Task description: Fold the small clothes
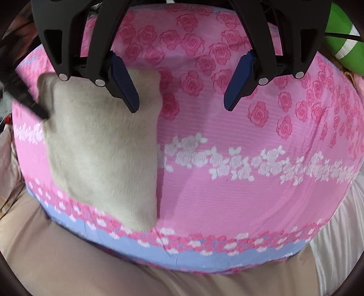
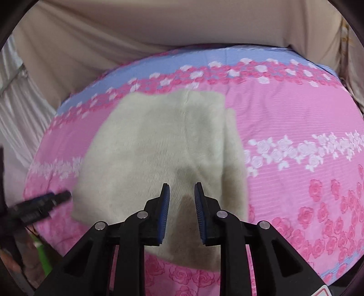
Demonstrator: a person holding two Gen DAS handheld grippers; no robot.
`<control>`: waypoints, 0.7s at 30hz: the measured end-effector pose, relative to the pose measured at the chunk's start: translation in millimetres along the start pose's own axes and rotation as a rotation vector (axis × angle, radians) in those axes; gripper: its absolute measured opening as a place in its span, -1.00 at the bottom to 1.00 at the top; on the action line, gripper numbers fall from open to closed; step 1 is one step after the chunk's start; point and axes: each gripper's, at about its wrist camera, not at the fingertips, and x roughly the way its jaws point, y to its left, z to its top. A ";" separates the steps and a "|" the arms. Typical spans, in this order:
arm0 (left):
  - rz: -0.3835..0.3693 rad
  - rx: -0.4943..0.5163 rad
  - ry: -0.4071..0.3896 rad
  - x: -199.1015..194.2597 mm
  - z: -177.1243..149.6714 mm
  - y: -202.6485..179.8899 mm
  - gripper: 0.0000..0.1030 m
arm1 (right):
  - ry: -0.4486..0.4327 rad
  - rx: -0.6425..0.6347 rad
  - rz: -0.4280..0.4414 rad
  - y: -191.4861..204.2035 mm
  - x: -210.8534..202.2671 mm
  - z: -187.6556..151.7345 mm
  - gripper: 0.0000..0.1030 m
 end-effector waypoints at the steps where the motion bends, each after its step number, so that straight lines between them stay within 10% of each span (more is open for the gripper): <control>1: -0.009 0.009 -0.010 -1.6 2.5 -3.6 0.45 | 0.020 -0.010 -0.024 -2.6 11.3 -7.1 -0.67; 21: 0.025 0.060 0.013 19.3 4.8 -22.0 0.48 | -0.038 0.028 0.038 -7.3 -32.1 10.4 -0.58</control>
